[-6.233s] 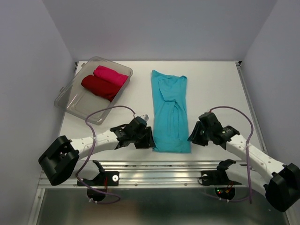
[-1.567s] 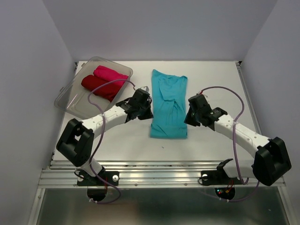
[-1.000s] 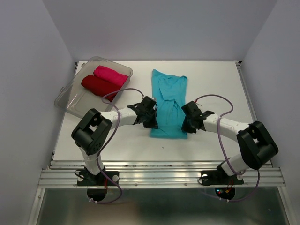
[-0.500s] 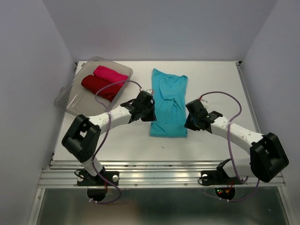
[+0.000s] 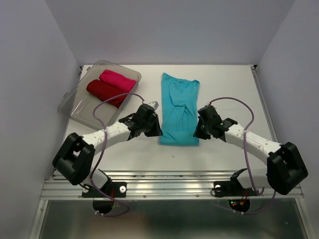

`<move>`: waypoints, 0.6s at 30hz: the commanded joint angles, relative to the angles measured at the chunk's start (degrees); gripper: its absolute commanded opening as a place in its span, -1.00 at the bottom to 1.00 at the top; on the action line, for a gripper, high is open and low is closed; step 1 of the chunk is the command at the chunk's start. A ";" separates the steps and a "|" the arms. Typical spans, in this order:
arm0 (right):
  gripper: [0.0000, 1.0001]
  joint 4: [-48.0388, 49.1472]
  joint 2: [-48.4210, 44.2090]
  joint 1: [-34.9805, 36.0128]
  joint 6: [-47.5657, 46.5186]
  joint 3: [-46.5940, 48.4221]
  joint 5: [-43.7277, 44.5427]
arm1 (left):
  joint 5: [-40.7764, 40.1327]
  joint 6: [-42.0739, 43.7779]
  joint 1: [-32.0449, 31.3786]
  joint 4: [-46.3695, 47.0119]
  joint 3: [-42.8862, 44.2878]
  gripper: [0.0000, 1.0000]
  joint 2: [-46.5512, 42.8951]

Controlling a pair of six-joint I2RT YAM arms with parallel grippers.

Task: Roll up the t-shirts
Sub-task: Roll the T-shirt to the center of the board.

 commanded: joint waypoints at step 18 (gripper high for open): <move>-0.77 -0.50 2.04 -0.06 0.49 -1.49 8.94 | -1.20 1.87 0.26 5.60 -3.86 -0.85 5.25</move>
